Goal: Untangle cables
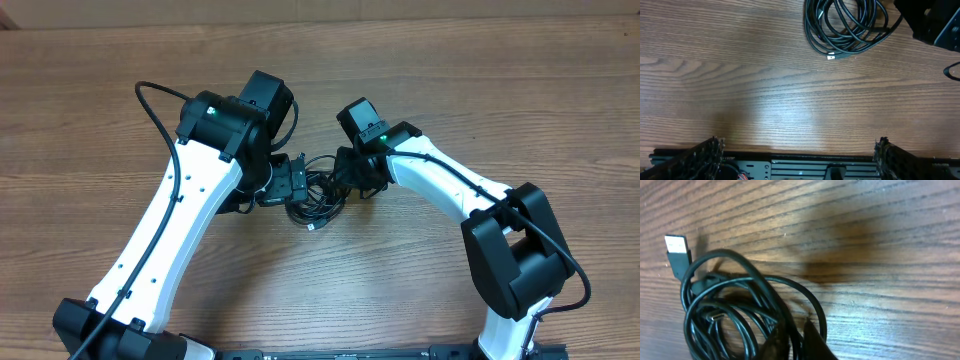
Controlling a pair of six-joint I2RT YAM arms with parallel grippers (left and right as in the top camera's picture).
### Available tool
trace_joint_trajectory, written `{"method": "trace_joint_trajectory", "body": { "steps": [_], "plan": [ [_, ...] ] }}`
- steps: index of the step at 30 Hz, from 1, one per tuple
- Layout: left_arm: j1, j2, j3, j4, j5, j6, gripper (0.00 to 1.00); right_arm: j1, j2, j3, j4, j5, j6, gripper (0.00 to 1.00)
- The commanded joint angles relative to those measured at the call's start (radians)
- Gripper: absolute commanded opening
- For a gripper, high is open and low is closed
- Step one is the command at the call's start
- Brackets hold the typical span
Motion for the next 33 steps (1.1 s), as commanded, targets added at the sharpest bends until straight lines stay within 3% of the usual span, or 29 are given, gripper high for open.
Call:
{"method": "trace_joint_trajectory", "body": {
  "steps": [1,12,19,26,33],
  "plan": [
    [0.005,-0.024,0.000,-0.003,-0.017,-0.020,0.99,-0.002,-0.003,-0.002,0.002,-0.013,-0.002,0.04],
    [0.003,-0.024,0.000,0.009,-0.017,-0.021,0.99,-0.067,-0.085,0.099,-0.074,-0.141,-0.005,0.04],
    [0.003,-0.024,0.000,0.037,-0.016,-0.021,1.00,-0.095,-0.232,0.210,-0.180,-0.186,-0.126,0.04],
    [0.003,-0.024,0.000,0.056,-0.013,-0.029,1.00,-0.093,-0.392,0.212,-0.183,-0.206,-0.135,0.04],
    [0.002,-0.024,0.000,0.051,-0.013,-0.028,0.99,-0.093,-0.439,0.212,-0.144,-0.291,-0.134,0.04]
  ]
}}
